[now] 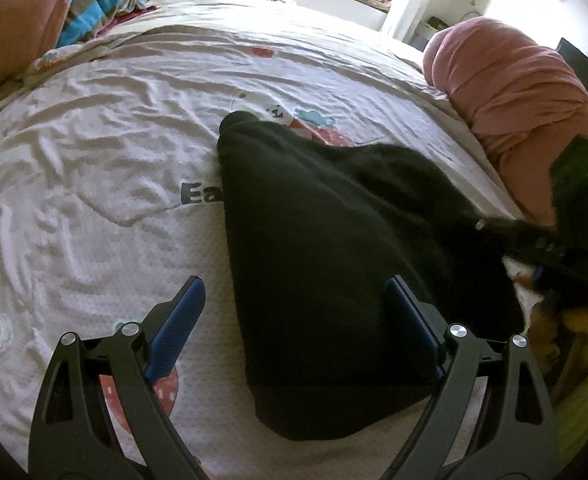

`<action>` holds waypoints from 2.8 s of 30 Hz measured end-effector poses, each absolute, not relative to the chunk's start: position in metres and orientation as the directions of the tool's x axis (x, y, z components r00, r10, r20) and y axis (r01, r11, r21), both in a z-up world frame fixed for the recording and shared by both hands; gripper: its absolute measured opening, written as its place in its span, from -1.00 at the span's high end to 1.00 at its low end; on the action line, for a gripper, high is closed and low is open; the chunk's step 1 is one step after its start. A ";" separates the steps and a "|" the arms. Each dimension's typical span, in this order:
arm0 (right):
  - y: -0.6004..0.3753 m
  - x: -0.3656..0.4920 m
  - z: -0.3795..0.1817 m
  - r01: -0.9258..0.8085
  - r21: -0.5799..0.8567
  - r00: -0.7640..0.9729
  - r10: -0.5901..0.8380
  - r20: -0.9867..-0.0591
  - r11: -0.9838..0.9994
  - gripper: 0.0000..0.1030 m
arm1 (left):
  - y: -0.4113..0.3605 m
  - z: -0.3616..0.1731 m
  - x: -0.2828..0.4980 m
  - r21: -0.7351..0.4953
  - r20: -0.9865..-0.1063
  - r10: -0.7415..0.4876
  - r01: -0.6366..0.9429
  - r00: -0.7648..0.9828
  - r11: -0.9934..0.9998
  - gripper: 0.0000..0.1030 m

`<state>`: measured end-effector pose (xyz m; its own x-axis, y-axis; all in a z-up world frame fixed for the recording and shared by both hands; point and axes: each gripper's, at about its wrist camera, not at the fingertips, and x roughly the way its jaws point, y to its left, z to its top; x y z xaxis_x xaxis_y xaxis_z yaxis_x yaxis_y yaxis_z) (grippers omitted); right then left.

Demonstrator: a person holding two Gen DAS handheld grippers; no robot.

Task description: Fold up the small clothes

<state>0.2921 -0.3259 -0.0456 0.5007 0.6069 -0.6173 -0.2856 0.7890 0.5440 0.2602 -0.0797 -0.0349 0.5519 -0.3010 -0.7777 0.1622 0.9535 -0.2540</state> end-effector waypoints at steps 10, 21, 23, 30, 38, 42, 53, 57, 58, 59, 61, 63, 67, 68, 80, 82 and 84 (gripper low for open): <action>-0.333 0.297 -0.067 -0.293 0.419 0.523 0.511 -0.682 0.859 0.65 | -0.083 -0.043 0.261 -0.264 -0.791 -0.316 0.174 0.524 0.949 -0.63; -0.344 0.273 -0.065 -0.242 0.456 0.536 0.510 -0.673 0.856 0.23 | -0.081 -0.047 0.258 -0.269 -0.791 -0.322 0.176 0.520 0.947 -0.64; -0.347 0.266 -0.063 -0.246 0.473 0.534 0.525 -0.662 0.846 0.11 | -0.081 -0.046 0.256 -0.271 -0.788 -0.323 0.176 0.523 0.946 -0.64; -0.356 0.243 -0.062 -0.234 0.537 0.519 0.571 -0.636 0.811 -0.12 | -0.079 -0.040 0.245 -0.267 -0.774 -0.324 0.183 0.544 0.946 -0.64; -0.351 0.243 -0.072 -0.219 0.554 0.489 0.581 -0.650 0.803 -0.06 | -0.076 -0.046 0.239 -0.295 -0.775 -0.345 0.181 0.529 0.938 -0.48; -0.343 0.245 -0.075 -0.225 0.525 0.481 0.562 -0.673 0.821 0.62 | -0.080 -0.043 0.237 -0.299 -0.773 -0.360 0.199 0.523 0.933 -0.19; -0.338 0.239 -0.055 -0.264 0.383 0.557 0.464 -0.689 0.885 0.68 | -0.093 -0.034 0.232 -0.265 -0.776 -0.351 0.235 0.524 0.935 -0.04; -0.340 0.237 -0.067 -0.237 0.390 0.546 0.454 -0.704 0.890 0.64 | -0.094 -0.035 0.230 -0.252 -0.783 -0.345 0.243 0.517 0.937 -0.06; -0.340 0.236 -0.069 -0.230 0.391 0.544 0.450 -0.708 0.891 0.58 | -0.094 -0.036 0.230 -0.251 -0.784 -0.344 0.243 0.516 0.937 -0.06; -0.340 0.235 -0.070 -0.222 0.385 0.544 0.442 -0.713 0.896 0.55 | -0.094 -0.036 0.230 -0.250 -0.784 -0.344 0.244 0.516 0.937 -0.06; -0.341 0.233 -0.070 -0.204 0.378 0.551 0.425 -0.718 0.903 0.33 | -0.094 -0.036 0.230 -0.251 -0.785 -0.343 0.242 0.516 0.937 -0.06; -0.342 0.231 -0.069 -0.194 0.376 0.558 0.417 -0.718 0.906 0.29 | -0.094 -0.036 0.230 -0.254 -0.785 -0.344 0.239 0.515 0.937 -0.06; -0.342 0.226 -0.066 -0.184 0.353 0.573 0.392 -0.720 0.917 0.03 | -0.092 -0.037 0.230 -0.258 -0.785 -0.345 0.234 0.515 0.937 -0.07; -0.342 0.225 -0.066 -0.183 0.351 0.574 0.390 -0.720 0.918 -0.01 | -0.092 -0.038 0.230 -0.262 -0.785 -0.346 0.231 0.515 0.937 -0.07; -0.345 0.213 -0.057 -0.155 0.312 0.605 0.340 -0.720 0.937 -0.69 | -0.090 -0.037 0.228 -0.259 -0.787 -0.338 0.221 0.516 0.940 -0.20; -0.347 0.210 -0.052 -0.139 0.293 0.624 0.313 -0.716 0.946 -0.78 | -0.090 -0.035 0.227 -0.256 -0.785 -0.334 0.217 0.522 0.942 -0.32; -0.349 0.207 -0.048 -0.135 0.289 0.637 0.306 -0.707 0.948 -0.86 | -0.090 -0.033 0.225 -0.256 -0.783 -0.334 0.217 0.525 0.942 -0.39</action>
